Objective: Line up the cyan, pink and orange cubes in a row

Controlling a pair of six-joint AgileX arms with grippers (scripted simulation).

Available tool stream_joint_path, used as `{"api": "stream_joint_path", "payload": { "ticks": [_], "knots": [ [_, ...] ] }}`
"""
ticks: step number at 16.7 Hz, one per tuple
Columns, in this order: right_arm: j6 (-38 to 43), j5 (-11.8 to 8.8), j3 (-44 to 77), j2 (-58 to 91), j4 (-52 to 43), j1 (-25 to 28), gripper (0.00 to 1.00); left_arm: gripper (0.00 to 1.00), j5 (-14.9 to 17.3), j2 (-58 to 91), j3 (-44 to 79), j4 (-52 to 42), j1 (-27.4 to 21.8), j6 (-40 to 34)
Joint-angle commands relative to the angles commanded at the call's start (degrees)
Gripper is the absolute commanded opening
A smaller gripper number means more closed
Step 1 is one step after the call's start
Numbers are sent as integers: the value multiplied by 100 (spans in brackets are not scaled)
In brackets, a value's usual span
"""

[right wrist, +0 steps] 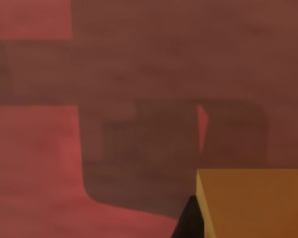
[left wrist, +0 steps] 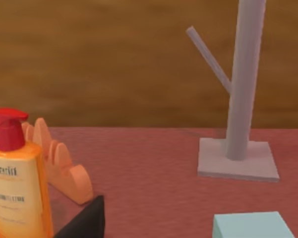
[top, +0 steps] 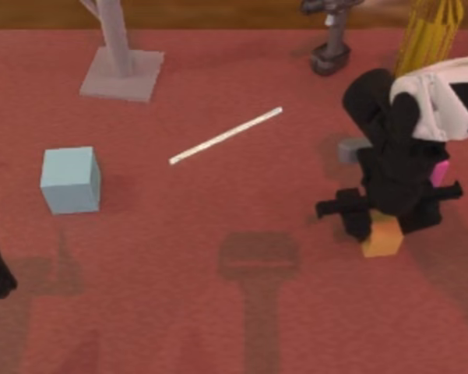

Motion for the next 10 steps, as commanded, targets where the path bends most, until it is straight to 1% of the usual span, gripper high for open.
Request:
{"api": "stream_joint_path", "payload": {
  "ticks": [3,4,6,10],
  "knots": [
    [0,0,0,0,0,0,0,100,0,0,0,0,0,0],
    [-26,57,79,-211,-93,-15,0,100,0,0,0,0,0,0],
    [-25,57,162,-238,-191,-7,0,100,0,0,0,0,0,0],
    [-18,54,646,-524,-1043,7,0,100,0,0,0,0,0,0]
  ]
}}
